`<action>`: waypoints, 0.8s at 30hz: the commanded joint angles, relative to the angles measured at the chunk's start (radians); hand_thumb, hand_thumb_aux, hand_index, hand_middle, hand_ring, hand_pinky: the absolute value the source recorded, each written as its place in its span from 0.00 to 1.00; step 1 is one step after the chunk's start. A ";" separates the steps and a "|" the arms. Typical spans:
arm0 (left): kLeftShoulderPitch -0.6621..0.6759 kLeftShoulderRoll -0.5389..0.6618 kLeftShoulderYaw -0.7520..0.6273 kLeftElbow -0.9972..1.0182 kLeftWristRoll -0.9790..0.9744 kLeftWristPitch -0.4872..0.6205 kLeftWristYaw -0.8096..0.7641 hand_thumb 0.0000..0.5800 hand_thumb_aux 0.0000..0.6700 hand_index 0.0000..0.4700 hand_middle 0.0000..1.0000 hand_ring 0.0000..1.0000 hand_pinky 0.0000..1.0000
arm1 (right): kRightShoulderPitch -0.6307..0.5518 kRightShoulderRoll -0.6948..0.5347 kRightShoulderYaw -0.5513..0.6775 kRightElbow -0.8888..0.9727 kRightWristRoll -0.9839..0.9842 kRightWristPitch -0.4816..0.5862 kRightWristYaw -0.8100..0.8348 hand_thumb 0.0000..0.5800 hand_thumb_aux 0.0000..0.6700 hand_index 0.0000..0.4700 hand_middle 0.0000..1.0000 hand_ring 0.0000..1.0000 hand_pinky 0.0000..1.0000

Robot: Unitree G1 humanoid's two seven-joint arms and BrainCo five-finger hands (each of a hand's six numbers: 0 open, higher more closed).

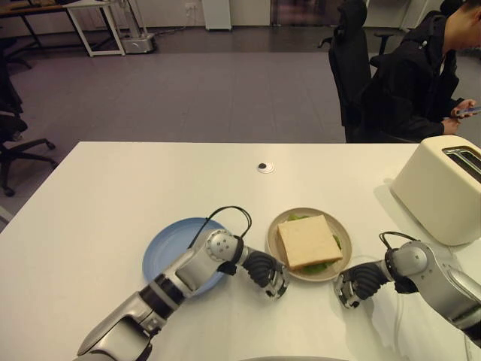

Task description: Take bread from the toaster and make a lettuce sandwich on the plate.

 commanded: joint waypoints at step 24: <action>-0.040 -0.220 0.518 -0.151 -0.433 0.359 0.258 1.00 1.00 1.00 1.00 1.00 1.00 | -0.292 0.311 -0.485 0.057 0.139 0.166 -0.345 1.00 1.00 1.00 1.00 1.00 1.00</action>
